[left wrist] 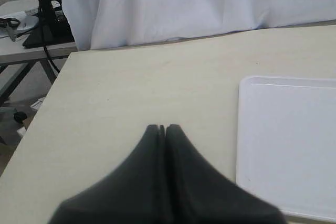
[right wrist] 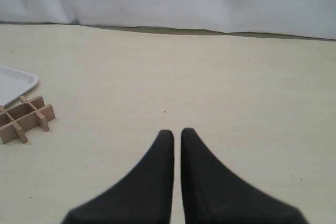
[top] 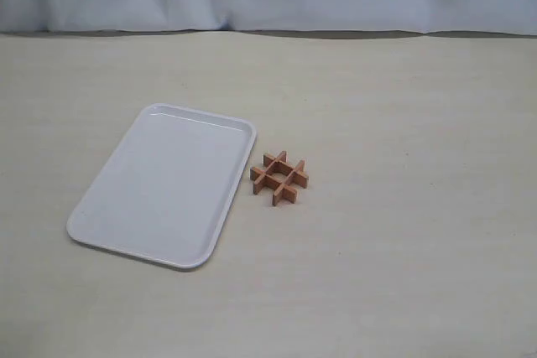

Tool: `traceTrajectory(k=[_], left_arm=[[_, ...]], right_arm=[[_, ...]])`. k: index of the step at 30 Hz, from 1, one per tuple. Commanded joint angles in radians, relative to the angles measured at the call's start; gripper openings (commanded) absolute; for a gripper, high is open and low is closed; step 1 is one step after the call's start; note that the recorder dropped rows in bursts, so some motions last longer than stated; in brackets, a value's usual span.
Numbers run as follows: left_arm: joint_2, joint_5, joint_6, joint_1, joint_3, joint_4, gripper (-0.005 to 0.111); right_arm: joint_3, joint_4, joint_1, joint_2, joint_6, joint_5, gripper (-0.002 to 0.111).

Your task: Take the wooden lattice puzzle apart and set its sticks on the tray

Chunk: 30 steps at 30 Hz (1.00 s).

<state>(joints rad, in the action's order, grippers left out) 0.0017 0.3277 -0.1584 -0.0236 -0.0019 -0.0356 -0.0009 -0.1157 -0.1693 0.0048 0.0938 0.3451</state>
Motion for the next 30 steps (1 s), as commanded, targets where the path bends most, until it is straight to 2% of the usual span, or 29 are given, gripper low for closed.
traceTrajectory(k=[1, 23, 30], left_arm=[[-0.002, -0.018, -0.001, 0.002, 0.002, 0.0, 0.0], [-0.002, -0.018, -0.001, 0.002, 0.002, -0.002, 0.0], [-0.002, -0.018, -0.001, 0.002, 0.002, -0.002, 0.0]], right_arm=[[0.001, 0.003, -0.002, -0.005, -0.004, 0.0, 0.005], [0.001, 0.003, -0.002, -0.005, -0.004, 0.0, 0.005], [0.001, -0.004, -0.002, -0.005, -0.004, -0.068, 0.005]])
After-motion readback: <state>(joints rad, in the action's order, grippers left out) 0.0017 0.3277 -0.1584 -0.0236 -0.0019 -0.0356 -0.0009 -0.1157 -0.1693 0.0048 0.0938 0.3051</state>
